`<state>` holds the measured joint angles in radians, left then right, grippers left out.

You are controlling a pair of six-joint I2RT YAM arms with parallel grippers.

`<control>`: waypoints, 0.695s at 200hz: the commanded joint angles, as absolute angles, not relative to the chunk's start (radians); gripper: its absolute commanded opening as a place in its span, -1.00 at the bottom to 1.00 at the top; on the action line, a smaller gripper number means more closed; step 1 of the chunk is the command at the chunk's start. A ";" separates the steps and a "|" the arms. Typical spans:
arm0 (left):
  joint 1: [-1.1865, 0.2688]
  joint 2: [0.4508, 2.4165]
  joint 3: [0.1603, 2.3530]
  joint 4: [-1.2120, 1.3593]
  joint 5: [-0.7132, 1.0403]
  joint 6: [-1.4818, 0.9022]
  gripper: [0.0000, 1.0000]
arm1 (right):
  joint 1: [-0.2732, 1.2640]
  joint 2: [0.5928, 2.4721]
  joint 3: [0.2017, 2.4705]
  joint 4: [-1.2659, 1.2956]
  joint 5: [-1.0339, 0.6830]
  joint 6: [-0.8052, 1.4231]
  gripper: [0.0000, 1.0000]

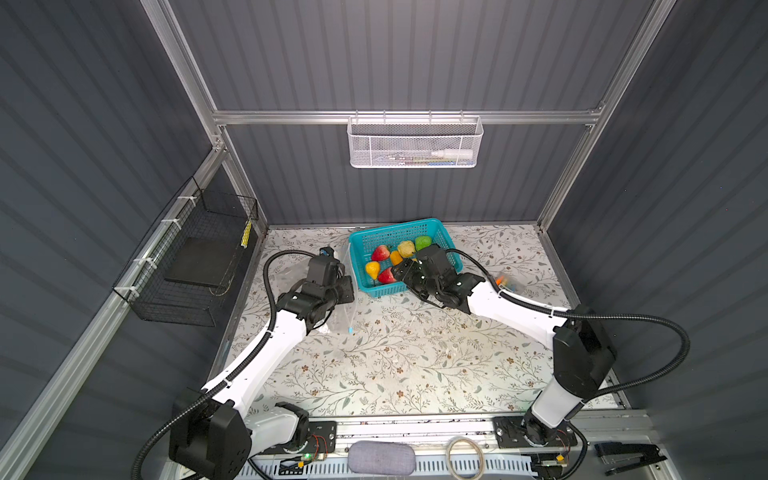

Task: Place the food in the zip-top bag and seal the zipper
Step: 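Release the bag edge from the right gripper while the left gripper keeps holding it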

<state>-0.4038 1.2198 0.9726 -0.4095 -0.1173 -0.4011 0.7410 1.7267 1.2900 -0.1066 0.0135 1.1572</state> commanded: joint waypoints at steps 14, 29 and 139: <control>-0.388 1.186 0.966 -0.410 -0.109 -0.368 -1.00 | 0.731 1.787 1.331 -0.203 -0.013 1.166 0.51; -0.385 1.179 0.962 -0.408 -0.111 -0.367 -1.00 | 0.732 1.803 1.330 -0.213 -0.007 1.169 0.51; -0.382 1.157 0.952 -0.411 -0.110 -0.390 -1.00 | 0.649 1.959 1.402 -0.258 -0.007 1.166 0.37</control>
